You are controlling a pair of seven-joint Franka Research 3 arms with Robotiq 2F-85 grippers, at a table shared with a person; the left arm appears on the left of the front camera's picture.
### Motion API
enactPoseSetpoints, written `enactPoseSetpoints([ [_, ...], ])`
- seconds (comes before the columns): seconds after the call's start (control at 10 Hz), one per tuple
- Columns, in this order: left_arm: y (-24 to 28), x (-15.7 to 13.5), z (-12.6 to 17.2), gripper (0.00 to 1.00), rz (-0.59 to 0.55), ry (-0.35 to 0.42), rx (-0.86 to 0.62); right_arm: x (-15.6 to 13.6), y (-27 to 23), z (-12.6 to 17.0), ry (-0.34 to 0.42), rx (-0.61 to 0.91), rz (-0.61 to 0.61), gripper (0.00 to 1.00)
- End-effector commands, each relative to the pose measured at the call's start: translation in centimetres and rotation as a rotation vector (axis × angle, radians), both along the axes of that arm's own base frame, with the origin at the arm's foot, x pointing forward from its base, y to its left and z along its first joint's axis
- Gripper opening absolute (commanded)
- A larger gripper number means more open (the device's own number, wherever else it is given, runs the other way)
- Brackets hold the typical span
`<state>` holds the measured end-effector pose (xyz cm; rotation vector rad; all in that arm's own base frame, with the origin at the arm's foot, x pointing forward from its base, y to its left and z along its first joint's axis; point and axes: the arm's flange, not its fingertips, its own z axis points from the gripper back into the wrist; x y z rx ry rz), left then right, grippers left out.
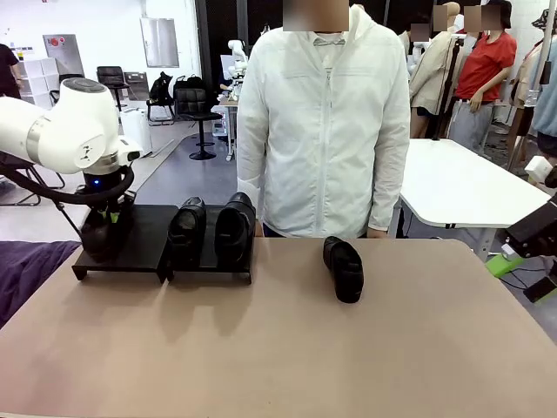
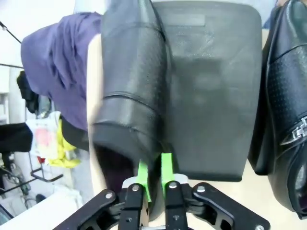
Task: Organize the shoes by placing them on the stand.
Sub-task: Place the Shoe from the middle of the table onto the Shoes Stand.
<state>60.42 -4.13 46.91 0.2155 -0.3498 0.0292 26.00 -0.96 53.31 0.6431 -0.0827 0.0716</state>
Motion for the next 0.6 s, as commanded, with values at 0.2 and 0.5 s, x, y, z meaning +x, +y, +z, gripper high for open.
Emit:
enactPoseSetpoints([
  [0.2, -0.4, -0.9, 0.3, 1.00, 0.006, -0.089, 0.042, 0.1, 0.1, 0.4, 0.008, 0.011, -0.009, 1.00],
  [0.5, -0.6, -3.8, 2.4, 1.00, -0.088, -0.037, -0.015, 0.1, 0.1, 0.4, 0.008, 0.011, -0.009, 1.00],
])
